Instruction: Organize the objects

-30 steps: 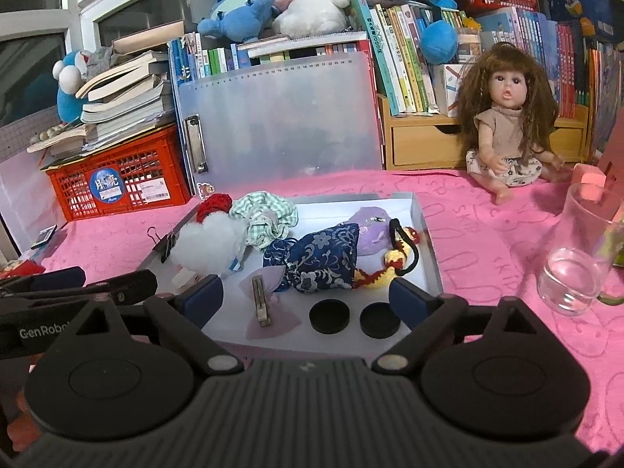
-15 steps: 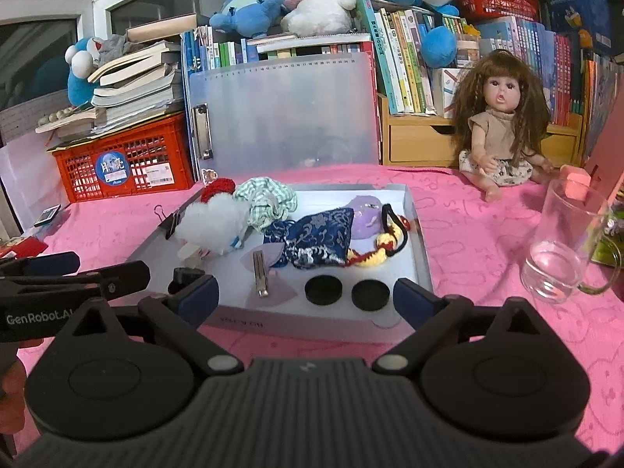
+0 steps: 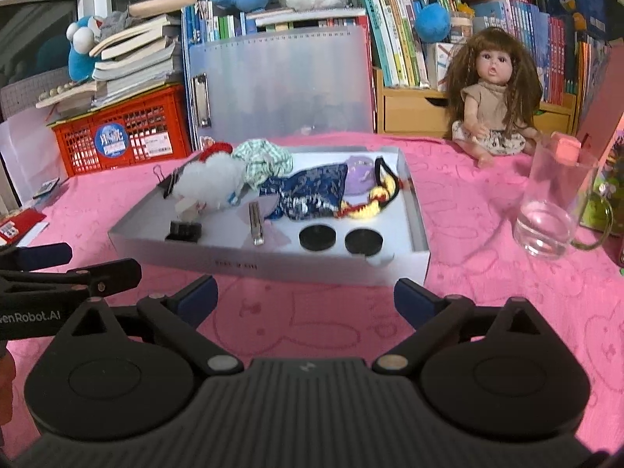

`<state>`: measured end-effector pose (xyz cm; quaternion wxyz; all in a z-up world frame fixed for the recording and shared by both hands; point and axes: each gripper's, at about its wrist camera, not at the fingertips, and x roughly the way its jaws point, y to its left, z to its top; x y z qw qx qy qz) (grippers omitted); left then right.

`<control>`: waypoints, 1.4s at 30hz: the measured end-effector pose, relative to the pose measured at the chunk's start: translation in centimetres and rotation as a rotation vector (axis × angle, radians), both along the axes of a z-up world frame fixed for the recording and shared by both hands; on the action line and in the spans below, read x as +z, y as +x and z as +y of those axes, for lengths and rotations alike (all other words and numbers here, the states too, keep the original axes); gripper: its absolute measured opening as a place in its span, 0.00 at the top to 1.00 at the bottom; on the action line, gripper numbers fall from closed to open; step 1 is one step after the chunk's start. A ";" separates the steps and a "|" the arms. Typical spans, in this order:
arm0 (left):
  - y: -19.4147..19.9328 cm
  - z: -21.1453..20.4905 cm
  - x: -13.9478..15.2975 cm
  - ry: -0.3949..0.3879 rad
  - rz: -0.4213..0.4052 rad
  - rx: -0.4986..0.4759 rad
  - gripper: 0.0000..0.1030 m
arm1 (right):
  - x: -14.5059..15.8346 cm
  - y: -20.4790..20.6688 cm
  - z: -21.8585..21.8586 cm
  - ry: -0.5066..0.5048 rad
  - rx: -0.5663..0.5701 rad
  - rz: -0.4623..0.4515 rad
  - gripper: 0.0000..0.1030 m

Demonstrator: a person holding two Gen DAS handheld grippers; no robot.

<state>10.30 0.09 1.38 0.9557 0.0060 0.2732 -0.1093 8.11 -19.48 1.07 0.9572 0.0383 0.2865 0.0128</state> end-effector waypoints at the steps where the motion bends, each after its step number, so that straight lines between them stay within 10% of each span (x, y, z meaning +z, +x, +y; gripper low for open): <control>1: -0.1 0.0 -0.2 0.001 0.004 0.001 0.06 | -0.2 0.0 0.0 -0.005 -0.002 0.003 0.02; 42: 0.8 -0.8 -3.7 0.073 0.103 0.048 0.00 | -3.1 0.1 0.8 -0.093 -0.042 0.048 0.00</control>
